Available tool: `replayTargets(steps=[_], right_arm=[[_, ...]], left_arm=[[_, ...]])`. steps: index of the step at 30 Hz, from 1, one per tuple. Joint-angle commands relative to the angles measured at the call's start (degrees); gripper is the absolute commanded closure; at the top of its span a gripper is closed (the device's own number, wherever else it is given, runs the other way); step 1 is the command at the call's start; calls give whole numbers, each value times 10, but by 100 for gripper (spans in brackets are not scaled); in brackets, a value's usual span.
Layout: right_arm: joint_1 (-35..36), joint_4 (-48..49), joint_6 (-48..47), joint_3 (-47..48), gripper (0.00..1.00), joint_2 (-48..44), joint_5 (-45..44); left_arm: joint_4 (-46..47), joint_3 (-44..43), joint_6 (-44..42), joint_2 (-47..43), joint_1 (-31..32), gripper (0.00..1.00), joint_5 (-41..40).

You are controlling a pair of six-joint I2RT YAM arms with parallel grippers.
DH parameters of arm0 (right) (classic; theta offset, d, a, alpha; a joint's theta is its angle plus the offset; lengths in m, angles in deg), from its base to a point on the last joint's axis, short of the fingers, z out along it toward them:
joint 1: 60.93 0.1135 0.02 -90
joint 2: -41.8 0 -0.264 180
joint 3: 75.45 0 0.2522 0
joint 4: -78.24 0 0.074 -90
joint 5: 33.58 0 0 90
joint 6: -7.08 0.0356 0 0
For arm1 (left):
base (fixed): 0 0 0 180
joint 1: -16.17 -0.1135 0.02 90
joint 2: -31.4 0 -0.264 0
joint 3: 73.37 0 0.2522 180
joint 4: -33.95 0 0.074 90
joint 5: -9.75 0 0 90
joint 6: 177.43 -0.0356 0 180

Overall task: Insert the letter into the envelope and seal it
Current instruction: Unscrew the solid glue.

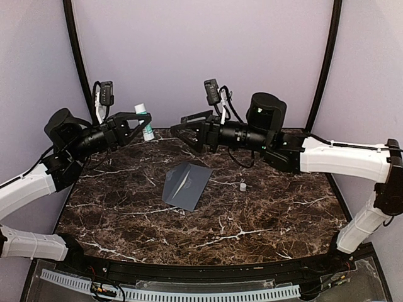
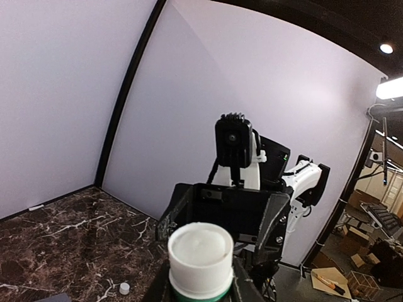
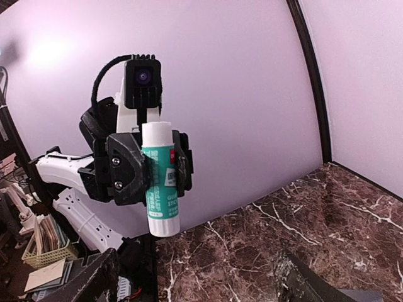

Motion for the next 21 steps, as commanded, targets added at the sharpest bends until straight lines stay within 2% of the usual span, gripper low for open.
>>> replayTargets(steps=[1, 3, 8, 15, 21], right_arm=[[11, -55, -26, 8, 19, 8, -76], [19, -71, -23, 30, 19, 32, -100], [42, -116, -26, 110, 23, 90, -143], [63, -144, -25, 179, 28, 149, -137], [67, -153, -19, 203, 38, 172, -144]], left_arm=[[-87, -16, -55, -22, -5, 100, -128], [-109, -20, -57, -18, -5, 100, -155], [-130, -29, -50, 1, -5, 100, -158], [-131, -32, -46, 21, -5, 100, -145], [-124, -30, -44, 28, -5, 100, -135]])
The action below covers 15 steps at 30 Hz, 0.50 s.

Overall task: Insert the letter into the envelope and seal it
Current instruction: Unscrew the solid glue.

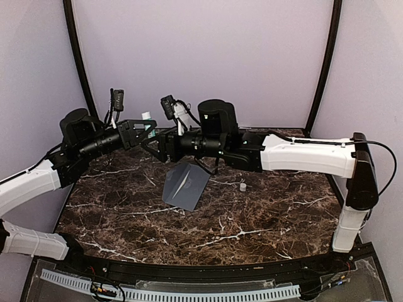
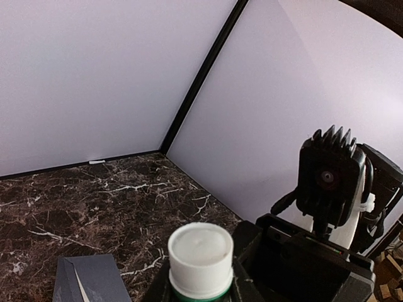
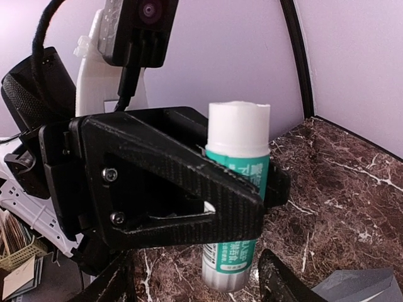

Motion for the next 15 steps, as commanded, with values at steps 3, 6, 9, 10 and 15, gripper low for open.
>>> replayTargets(steps=[3, 6, 9, 10, 15], right_arm=[[5, -11, -1, 30, 46, 15, -23], [5, -11, -2, 32, 51, 18, -24], [5, -12, -3, 36, 55, 19, -30], [4, -13, -4, 37, 57, 20, -32], [4, -15, -2, 40, 64, 23, -40]], left_arm=[[15, -17, -3, 0, -2, 100, 12], [17, -17, -2, 0, -2, 100, 10], [25, -17, 0, 1, -2, 100, 19], [27, -16, 2, 2, -2, 100, 21], [32, -15, 7, 2, -2, 100, 29]])
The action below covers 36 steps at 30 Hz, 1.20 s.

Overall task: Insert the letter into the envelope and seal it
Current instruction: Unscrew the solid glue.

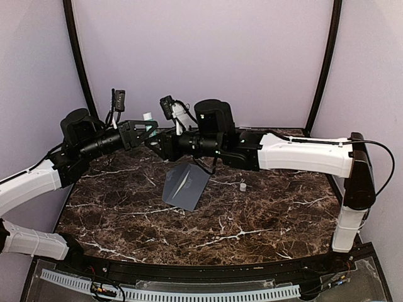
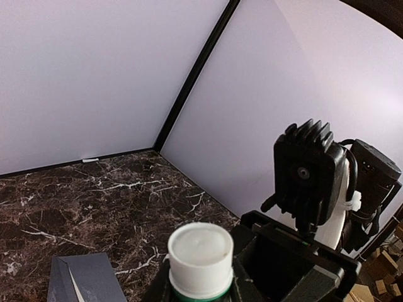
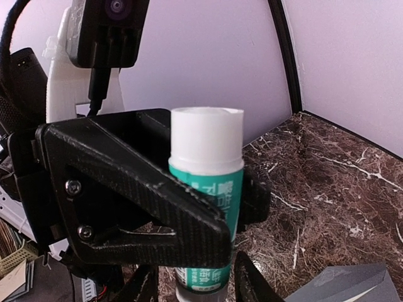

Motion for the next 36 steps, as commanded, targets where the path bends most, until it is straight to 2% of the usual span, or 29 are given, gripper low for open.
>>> replayTargets(steps=[1, 6, 10, 20, 23, 26, 29, 33, 36], right_arm=[[3, 11, 1, 17, 65, 9, -18], [1, 15, 1, 10, 75, 4, -15], [-9, 53, 3, -31, 81, -19, 34], [-55, 231, 71, -139, 82, -85, 243], [-61, 293, 100, -155, 82, -90, 308], [-61, 306, 111, -151, 82, -88, 327], [-62, 288, 104, -145, 74, -86, 312], [-62, 270, 91, -153, 44, -98, 280], [-65, 251, 72, -184, 28, -121, 243]], left_arm=[[27, -15, 4, -2, -1, 100, 17], [41, -13, 12, -2, -1, 100, 31], [64, -5, 18, 0, -1, 100, 60], [135, -6, 50, 5, -1, 100, 244], [132, -6, 48, 3, -1, 100, 266], [130, -6, 47, 3, -1, 100, 271], [139, -4, 51, 4, -1, 100, 266], [144, -3, 47, -4, -1, 100, 234], [151, 8, 41, -22, -1, 100, 191]])
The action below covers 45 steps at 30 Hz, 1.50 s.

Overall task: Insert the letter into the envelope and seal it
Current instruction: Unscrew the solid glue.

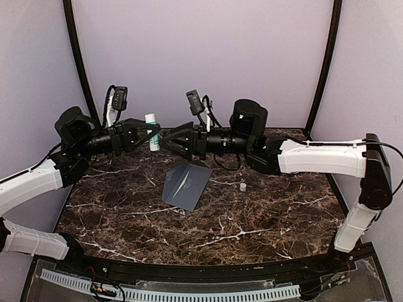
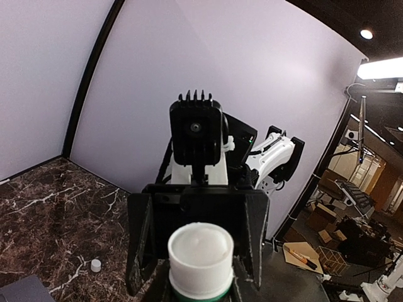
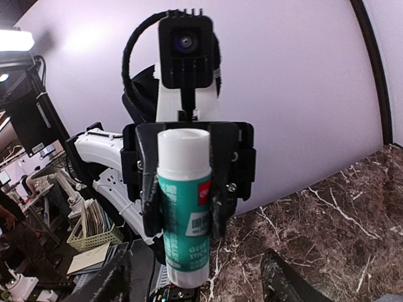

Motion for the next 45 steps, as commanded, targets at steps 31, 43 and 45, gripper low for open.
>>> replayTargets(steps=[31, 43, 45], right_arm=[[57, -201, -93, 128, 51, 67, -275], [55, -202, -98, 130, 52, 63, -304], [54, -201, -98, 131, 53, 62, -302]], left_arm=[[-40, -2, -18, 8, -3, 100, -192], [-36, -3, -14, 5, -3, 100, -172], [-36, -3, -12, 6, -3, 100, -169]])
